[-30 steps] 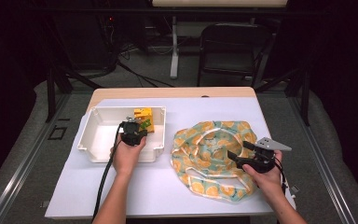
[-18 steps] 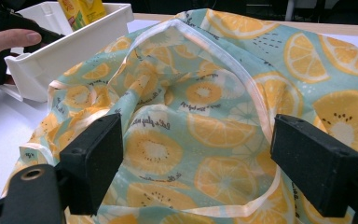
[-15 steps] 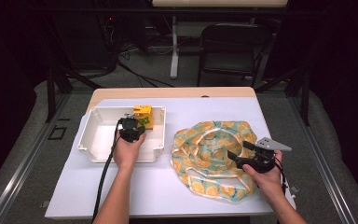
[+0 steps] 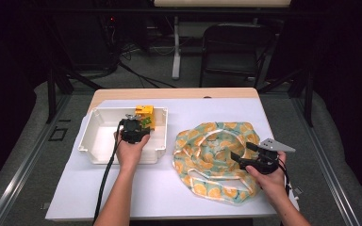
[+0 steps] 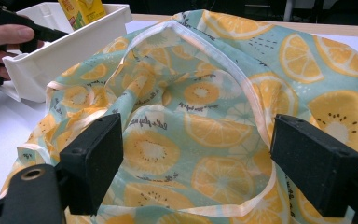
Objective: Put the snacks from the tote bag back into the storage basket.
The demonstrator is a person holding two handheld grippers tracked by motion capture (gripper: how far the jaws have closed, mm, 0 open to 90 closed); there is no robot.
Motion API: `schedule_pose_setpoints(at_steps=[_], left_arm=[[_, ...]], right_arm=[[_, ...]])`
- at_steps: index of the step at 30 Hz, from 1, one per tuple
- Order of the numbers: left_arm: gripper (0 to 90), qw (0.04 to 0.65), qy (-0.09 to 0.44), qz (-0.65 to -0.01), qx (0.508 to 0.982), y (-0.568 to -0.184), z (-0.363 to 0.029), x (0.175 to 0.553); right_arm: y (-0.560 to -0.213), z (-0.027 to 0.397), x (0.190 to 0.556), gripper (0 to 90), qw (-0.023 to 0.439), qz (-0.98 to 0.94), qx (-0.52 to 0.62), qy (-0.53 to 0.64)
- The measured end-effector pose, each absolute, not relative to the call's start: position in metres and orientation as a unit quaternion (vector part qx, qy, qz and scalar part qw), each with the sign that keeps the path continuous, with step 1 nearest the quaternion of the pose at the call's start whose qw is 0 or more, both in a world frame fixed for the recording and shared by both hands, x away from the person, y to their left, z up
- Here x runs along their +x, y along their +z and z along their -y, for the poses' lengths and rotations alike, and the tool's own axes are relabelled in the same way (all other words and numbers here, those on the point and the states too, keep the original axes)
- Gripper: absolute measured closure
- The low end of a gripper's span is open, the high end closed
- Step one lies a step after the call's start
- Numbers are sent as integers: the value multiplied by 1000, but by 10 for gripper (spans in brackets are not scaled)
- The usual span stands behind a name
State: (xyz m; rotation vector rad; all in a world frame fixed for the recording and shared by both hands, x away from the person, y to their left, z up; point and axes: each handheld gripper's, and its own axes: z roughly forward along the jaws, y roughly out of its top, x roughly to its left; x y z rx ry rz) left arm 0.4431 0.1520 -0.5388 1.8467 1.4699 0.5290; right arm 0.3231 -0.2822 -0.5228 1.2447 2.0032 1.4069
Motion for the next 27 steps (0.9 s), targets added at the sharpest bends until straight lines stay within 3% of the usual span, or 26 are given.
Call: schedule_pose_setpoints(at_steps=[5,8,15,27], left_arm=[[320,392,211,-565,694,-528,-158,433],[261,418,203,-552,692,-521,-164,426],[21,457,194,-515,699,-511,-171,407],[1,481,201,-486,701,-503,-190,374]], right_arm=[[-523,281,323,166,197,-717,442,502],[-523,281,323,166,196,-717,443,501],[-523,281,323,166,197,-717,443,500],[-525,279,323,166,199,-719,442,497]])
